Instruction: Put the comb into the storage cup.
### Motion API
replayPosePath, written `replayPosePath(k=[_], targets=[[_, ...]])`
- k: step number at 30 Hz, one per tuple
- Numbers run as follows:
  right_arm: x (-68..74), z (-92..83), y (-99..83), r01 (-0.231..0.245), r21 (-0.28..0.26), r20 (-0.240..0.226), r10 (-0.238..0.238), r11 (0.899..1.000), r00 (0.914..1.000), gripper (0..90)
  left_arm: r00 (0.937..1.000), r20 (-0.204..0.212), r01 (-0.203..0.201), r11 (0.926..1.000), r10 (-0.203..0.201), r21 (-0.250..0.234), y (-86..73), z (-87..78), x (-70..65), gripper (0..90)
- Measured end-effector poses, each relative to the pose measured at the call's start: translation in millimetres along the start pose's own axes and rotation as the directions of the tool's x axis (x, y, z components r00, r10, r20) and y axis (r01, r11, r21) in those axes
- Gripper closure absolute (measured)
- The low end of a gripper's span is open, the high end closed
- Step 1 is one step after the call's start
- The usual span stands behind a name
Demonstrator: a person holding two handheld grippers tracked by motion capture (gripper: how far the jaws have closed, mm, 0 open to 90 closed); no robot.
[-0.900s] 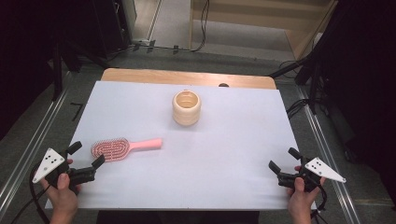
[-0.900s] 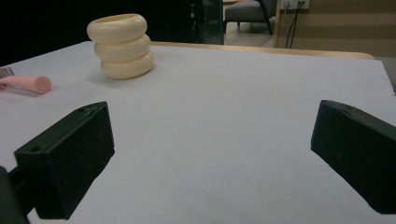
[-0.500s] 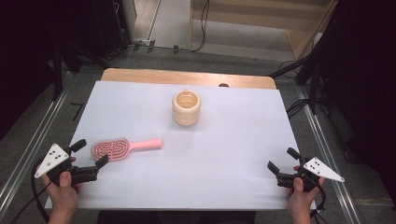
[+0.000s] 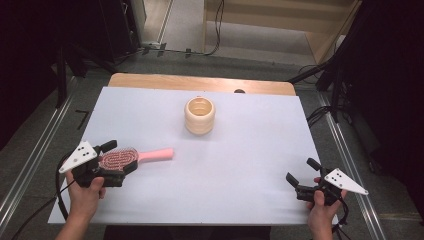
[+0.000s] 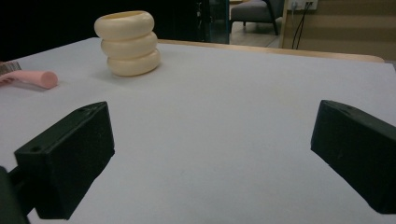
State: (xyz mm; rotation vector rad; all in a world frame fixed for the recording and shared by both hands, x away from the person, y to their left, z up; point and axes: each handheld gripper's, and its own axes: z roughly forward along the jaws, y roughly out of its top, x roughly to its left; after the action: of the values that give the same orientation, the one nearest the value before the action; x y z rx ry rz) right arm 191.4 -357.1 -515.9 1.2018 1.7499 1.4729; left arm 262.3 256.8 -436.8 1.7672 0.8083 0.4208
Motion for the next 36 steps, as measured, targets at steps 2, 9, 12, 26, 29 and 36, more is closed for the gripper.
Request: replayPosePath(k=[2, 9, 12, 26, 29, 36], targets=[[0.0, 0.2, 0.0, 0.002, -0.001, 0.0, -0.002, 1.0, 1.0, 0.0, 1.0, -0.002, -0.008, 0.9999, 0.008, 0.014, 5.1, 5.7, -1.6, 4.0], [0.9, 0.4, -0.2, 0.003, 0.005, -0.003, -0.003, 1.0, 1.0, 0.0, 0.9995, -0.033, 0.0, 0.9973, 0.002, 0.073, 23.6, 28.9, -2.7, 23.3], [1.3, 0.5, -0.2, 0.003, 0.007, -0.003, -0.003, 1.0, 1.0, 0.0, 0.9991, -0.043, 0.007, 0.996, -0.003, 0.089, 28.1, 34.1, -2.2, 41.9], [1.4, 1.3, -0.2, 0.014, 0.01, 0.001, -0.014, 1.0, 0.9999, 0.0, 0.9997, -0.005, 0.026, 0.9541, -0.025, 0.298, 38.6, 84.5, 7.3, 90.0], [1.6, 1.3, -0.1, 0.014, 0.01, -0.001, -0.014, 1.0, 0.9999, 0.0, 0.9993, 0.005, 0.034, 0.9424, -0.038, 0.333, 36.4, 94.5, 9.8, 90.0], [2.1, 1.6, -0.1, 0.019, 0.011, -0.005, -0.019, 1.0, 0.9998, 0.0, 0.9987, -0.008, 0.05, 0.9157, -0.051, 0.399, 30.8, 113.6, 15.2, 90.0]])
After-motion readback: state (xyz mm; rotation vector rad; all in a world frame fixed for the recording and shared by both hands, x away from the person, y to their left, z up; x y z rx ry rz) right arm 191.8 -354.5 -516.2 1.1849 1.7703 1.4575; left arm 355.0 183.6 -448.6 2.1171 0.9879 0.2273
